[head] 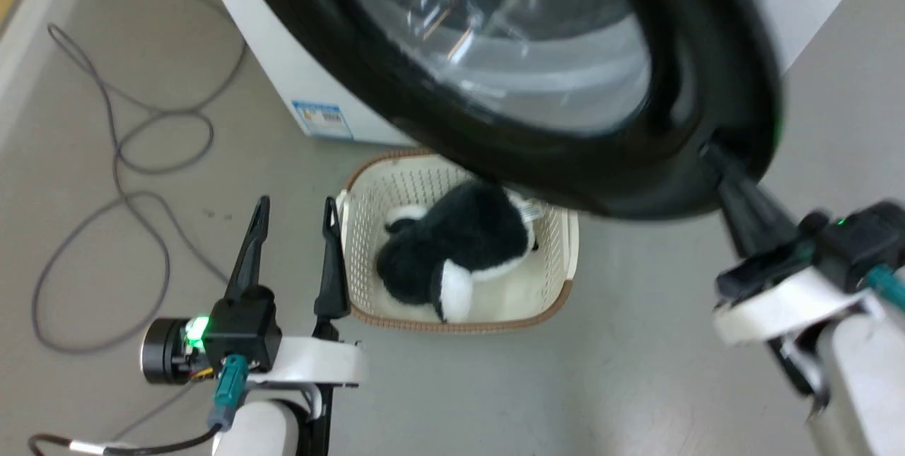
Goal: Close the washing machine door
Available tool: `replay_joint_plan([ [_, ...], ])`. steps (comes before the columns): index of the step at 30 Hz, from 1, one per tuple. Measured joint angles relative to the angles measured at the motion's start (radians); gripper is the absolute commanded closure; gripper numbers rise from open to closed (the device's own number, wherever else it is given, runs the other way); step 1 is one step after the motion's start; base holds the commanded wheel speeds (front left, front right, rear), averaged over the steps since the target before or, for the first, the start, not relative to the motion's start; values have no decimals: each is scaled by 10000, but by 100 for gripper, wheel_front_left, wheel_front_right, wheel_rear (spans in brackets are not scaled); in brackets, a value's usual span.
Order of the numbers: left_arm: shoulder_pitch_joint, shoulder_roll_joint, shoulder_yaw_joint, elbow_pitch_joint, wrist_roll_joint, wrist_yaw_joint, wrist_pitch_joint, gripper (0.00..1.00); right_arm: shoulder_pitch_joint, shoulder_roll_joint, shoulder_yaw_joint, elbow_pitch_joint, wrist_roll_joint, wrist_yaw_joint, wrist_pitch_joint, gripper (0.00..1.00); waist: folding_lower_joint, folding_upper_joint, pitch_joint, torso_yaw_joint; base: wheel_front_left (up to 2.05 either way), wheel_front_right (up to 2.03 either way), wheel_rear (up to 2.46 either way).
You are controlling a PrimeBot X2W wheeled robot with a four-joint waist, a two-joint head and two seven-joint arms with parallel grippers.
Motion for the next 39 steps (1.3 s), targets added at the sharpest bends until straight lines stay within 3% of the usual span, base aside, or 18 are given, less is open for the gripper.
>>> replay_joint_plan([
  [20,-1028,-15,-750,-23,-522,497,0,0,-3730,-1392,-629,3208,-178,0,0,100,0,0,1635,573,0,0,0],
  [29,-1123,-17,-953,-42,-625,625,0,0,-4958,-1538,-825,4539,-573,2,0,100,-1,0,1905,714,0,0,0],
  [39,-1142,-17,-828,63,-596,660,0,0,-4826,-1200,-1455,4437,-782,0,0,100,0,0,1594,675,0,0,0],
])
